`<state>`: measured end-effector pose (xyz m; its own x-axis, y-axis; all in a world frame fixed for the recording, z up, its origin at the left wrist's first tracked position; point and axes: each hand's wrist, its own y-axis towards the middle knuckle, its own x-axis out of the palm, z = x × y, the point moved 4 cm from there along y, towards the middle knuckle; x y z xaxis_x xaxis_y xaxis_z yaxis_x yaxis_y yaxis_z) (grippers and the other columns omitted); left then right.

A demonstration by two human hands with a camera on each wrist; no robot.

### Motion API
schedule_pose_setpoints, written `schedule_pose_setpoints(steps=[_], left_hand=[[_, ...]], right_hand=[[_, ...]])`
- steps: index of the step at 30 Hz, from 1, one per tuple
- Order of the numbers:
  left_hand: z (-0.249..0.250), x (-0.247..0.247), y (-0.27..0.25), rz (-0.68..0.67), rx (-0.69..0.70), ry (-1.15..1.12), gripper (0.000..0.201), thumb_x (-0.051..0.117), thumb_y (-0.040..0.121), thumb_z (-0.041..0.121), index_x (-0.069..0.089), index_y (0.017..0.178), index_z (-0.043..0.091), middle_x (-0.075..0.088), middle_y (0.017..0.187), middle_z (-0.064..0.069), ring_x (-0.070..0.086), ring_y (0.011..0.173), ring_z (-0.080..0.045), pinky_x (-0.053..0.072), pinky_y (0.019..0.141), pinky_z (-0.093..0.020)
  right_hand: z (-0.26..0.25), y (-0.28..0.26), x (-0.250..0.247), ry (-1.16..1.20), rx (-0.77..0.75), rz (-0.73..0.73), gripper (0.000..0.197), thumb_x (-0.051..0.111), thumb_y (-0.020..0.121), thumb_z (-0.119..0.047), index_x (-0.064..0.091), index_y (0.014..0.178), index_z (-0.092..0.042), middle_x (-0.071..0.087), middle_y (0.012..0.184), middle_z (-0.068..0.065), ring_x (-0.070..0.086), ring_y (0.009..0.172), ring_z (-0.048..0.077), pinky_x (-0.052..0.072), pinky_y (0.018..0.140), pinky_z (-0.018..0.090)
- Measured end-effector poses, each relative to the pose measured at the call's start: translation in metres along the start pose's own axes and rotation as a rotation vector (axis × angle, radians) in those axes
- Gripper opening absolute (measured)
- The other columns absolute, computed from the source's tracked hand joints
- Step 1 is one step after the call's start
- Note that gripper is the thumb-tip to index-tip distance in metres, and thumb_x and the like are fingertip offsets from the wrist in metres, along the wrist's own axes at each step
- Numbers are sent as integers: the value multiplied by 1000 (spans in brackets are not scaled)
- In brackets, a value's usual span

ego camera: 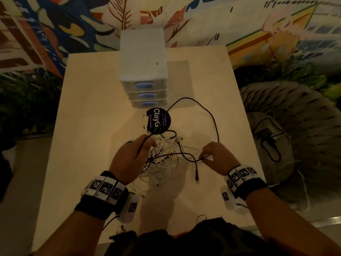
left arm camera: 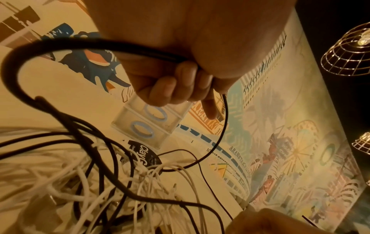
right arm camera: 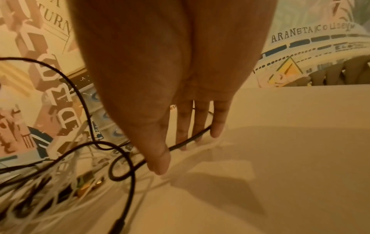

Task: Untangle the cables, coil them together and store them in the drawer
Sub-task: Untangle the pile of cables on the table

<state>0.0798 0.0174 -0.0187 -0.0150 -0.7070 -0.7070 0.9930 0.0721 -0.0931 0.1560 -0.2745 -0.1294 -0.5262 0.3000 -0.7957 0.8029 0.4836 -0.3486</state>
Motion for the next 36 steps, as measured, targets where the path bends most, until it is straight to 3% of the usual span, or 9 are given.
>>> schedule_pose_setpoints(steps=[7, 13, 18, 22, 25, 30, 32, 34, 36], left_hand=[[5, -16, -4, 54, -26, -38, 33, 31, 109, 38, 61, 97, 31, 52, 54, 16, 45, 43, -5, 24, 47, -21], [5, -19, -10, 130, -12, -119, 37, 30, 108, 42, 61, 93, 32, 49, 54, 11, 45, 44, -5, 27, 46, -17], [4, -26, -14, 185, 20, -257, 39, 30, 108, 42, 63, 94, 28, 41, 49, 8, 33, 41, -7, 25, 46, -25], [7, -36, -16, 258, 46, -309, 41, 29, 108, 42, 64, 93, 28, 37, 54, 1, 33, 46, -11, 26, 48, -29], [9, -42, -18, 272, 60, -327, 41, 30, 107, 44, 64, 91, 29, 38, 58, -8, 34, 48, -12, 27, 49, -30], [12, -38, -20, 163, 66, -333, 45, 31, 105, 51, 66, 91, 26, 40, 54, 7, 34, 48, -10, 26, 51, -30], [15, -34, -19, 130, 76, -335, 47, 30, 104, 53, 66, 92, 25, 39, 54, 7, 34, 49, -10, 27, 50, -31], [19, -32, -18, 95, 82, -349, 49, 31, 103, 57, 66, 92, 26, 36, 55, 5, 34, 49, -16, 28, 50, -37], [25, -30, -18, 56, 109, -353, 48, 32, 104, 55, 67, 90, 24, 37, 55, 5, 35, 49, -21, 29, 51, -38]], right_hand=[[1, 6, -41, 151, 41, 248, 19, 60, 101, -24, 73, 113, -21, 76, 106, 4, 69, 96, 24, 52, 85, 33], [-1, 8, -57, 159, 128, 386, 26, 47, 106, -30, 65, 123, -21, 73, 95, 8, 66, 82, 30, 41, 68, 29], [7, 20, -46, 26, 198, 300, 25, 59, 99, -33, 73, 116, -20, 72, 112, 10, 65, 105, 34, 53, 88, 40], [14, 20, -30, -335, 338, 56, 27, 53, 98, -30, 74, 114, -37, 62, 121, 5, 57, 113, 31, 52, 94, 42], [14, 17, -31, -218, 364, 15, 36, 59, 90, -16, 70, 117, -35, 56, 128, 6, 52, 121, 31, 47, 102, 45], [-26, 5, -55, 62, 55, 214, 71, 77, 75, -30, 50, 140, -40, 55, 123, -3, 58, 109, 18, 50, 94, 39], [-69, 0, -55, 243, -115, 26, 72, 80, 79, -41, 44, 142, -45, 58, 110, -12, 61, 93, 4, 52, 82, 22], [-104, 1, -45, 274, -212, -145, 56, 75, 86, -46, 52, 137, -43, 65, 105, -15, 63, 86, 0, 48, 74, 12], [-120, 6, -38, 279, -242, -100, 27, 66, 95, -40, 68, 122, -33, 71, 103, -12, 62, 83, -5, 43, 71, 9]])
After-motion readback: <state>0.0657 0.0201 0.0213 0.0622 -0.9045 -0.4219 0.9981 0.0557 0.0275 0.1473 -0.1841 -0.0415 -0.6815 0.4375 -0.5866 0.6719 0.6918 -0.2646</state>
